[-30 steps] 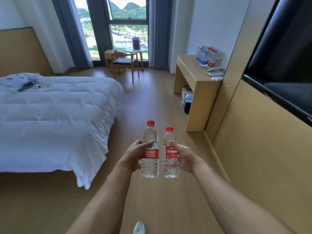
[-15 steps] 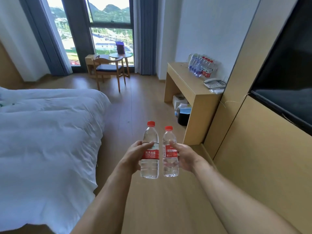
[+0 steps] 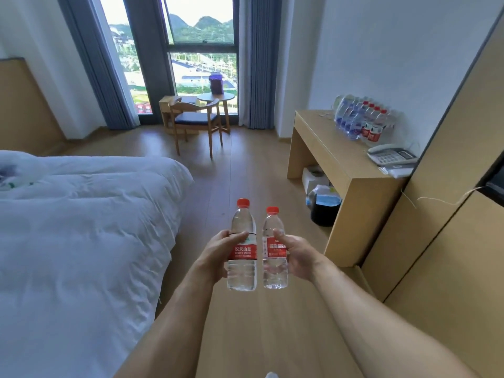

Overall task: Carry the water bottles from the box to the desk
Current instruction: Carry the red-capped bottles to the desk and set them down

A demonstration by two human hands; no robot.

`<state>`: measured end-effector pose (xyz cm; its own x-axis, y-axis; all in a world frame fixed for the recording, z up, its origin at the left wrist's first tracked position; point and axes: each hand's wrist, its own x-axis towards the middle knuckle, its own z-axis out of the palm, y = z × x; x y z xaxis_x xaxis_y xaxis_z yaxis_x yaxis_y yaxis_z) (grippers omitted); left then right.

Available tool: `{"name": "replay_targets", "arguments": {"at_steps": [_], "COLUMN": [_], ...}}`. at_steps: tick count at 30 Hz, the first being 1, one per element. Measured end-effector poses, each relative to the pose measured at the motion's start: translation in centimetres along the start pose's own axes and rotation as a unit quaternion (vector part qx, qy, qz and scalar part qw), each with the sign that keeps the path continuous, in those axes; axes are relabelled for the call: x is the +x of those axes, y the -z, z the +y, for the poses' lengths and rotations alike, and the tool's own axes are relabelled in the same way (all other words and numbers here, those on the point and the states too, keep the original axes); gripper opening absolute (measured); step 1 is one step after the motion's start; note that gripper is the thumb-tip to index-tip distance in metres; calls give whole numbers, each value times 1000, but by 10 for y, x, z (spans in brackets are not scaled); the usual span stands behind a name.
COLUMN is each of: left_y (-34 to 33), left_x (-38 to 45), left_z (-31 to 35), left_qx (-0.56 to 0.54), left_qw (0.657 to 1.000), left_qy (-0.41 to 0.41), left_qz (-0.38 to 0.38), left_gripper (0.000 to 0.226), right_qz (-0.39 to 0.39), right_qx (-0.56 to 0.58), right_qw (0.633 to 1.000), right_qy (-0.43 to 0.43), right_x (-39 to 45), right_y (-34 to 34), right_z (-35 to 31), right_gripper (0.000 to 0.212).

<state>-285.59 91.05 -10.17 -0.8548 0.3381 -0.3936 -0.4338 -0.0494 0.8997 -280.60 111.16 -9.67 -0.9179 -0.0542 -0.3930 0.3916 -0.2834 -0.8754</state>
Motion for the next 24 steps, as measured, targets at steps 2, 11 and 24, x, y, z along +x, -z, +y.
{"name": "replay_targets", "arguments": {"at_steps": [2, 11, 24], "left_y": [0, -13, -28], "left_x": [33, 167, 338], "left_z": [20, 94, 146], "left_qx": [-11, -24, 9], "left_qw": [1000, 998, 1000], "left_qy": [3, -14, 4], "left_qz": [20, 59, 9], "left_gripper": [45, 47, 40], "right_qz": [-10, -41, 27], "right_qx": [3, 12, 34], "right_qw": [1000, 999, 999], "right_qy": [-4, 6, -4], "right_x": [37, 162, 302], "right_y": [7, 40, 95], "right_z": [-22, -107, -169], "right_gripper": [65, 63, 57]}}
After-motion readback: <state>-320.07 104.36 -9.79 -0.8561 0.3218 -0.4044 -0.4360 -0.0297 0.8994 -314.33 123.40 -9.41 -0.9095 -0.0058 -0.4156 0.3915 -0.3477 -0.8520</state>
